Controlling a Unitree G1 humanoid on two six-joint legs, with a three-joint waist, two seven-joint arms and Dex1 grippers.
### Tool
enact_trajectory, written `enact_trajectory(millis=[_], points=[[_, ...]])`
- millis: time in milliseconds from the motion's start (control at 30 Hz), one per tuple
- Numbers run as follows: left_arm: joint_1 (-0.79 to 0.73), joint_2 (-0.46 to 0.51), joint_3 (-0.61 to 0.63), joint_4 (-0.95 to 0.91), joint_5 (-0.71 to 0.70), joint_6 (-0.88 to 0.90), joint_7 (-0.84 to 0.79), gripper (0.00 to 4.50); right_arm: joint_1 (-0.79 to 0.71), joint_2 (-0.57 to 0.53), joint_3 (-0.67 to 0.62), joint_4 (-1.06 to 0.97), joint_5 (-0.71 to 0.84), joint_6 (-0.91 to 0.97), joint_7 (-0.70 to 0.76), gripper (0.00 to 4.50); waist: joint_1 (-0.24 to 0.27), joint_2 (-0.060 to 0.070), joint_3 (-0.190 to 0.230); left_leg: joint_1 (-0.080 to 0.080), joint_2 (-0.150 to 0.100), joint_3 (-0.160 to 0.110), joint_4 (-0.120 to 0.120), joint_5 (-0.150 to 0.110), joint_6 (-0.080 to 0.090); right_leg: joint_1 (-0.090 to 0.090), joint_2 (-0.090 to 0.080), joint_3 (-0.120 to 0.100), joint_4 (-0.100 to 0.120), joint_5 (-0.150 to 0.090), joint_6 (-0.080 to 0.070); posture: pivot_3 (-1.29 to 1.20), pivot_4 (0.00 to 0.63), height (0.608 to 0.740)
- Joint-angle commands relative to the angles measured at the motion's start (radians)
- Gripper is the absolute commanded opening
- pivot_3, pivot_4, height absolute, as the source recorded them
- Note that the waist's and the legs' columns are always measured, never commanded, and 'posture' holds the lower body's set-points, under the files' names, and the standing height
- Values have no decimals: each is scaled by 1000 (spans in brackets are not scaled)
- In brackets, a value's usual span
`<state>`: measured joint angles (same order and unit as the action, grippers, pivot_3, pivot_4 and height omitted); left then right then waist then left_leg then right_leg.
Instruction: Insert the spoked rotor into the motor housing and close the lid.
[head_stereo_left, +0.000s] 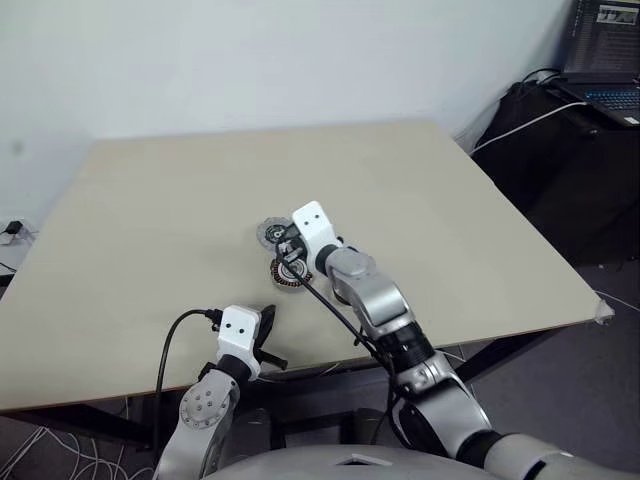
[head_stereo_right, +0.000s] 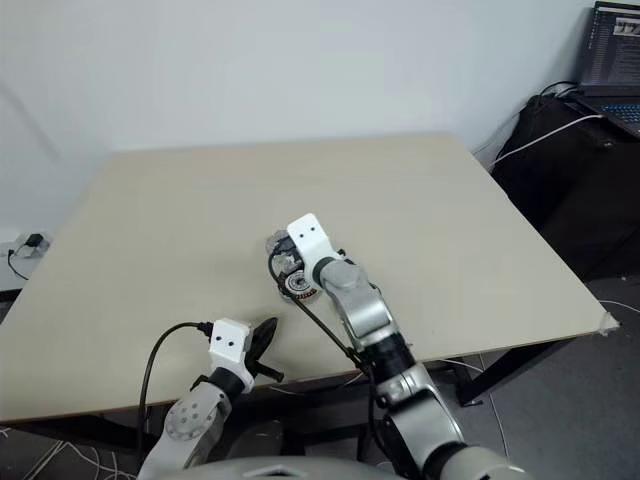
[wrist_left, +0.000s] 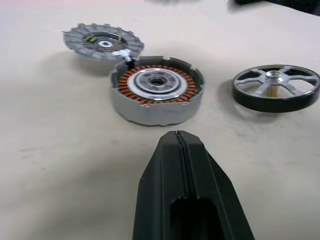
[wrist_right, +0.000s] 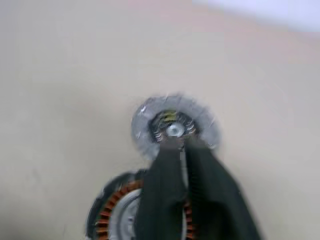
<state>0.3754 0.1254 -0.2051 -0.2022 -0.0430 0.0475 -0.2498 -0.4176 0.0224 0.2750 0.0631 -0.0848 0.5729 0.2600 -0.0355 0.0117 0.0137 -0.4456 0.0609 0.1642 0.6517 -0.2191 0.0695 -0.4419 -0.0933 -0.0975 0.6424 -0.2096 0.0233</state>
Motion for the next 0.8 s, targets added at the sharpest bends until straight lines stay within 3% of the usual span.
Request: enact_trajectory(millis=[33, 167, 233, 367, 633, 800], points=[[-12, 2, 7, 41, -5, -67, -13, 0, 107, -65, -50, -160, -6, -32, -19, 28, 2, -1, 0, 0, 0, 0, 0, 0, 0, 0, -1, 0, 0, 0, 0, 0, 0, 740], [-17, 2, 8, 91, -4, -105, -25, 0, 273, -125, -100, -304, -10, -91, -57, 28, 1, -1, 0, 0, 0, 0, 0, 0, 0, 0, -3, 0, 0, 0, 0, 0, 0, 740], [-20, 3, 6, 114, -3, -122, -30, 0, 367, -148, -133, -396, 67, -10, 4, 28, 1, -1, 0, 0, 1, -1, 0, 0, 0, -1, -3, 0, 1, 0, 0, 0, 0, 740], [-27, 6, 11, 144, -7, -144, -43, 0, 510, -71, -245, -513, 231, 89, 6, 850, -1, -1, 1, 1, 1, -3, 0, 0, 0, 0, -2, 0, 1, -1, -1, 0, 0, 740], [-30, 20, 8, 145, -9, -136, -68, 0, 572, 17, -349, -539, 341, 178, -77, 3494, 1, -1, 2, 1, 1, -3, 0, 0, 0, 0, -5, -1, 1, 0, -2, 0, 0, 740], [-18, 20, -1, 73, -6, -89, -60, 0, 525, 125, -512, -494, 540, 331, -144, 3494, 1, 1, 3, 1, 1, -3, -2, 0, 0, -1, -5, -1, 1, 0, -2, 0, 0, 740]])
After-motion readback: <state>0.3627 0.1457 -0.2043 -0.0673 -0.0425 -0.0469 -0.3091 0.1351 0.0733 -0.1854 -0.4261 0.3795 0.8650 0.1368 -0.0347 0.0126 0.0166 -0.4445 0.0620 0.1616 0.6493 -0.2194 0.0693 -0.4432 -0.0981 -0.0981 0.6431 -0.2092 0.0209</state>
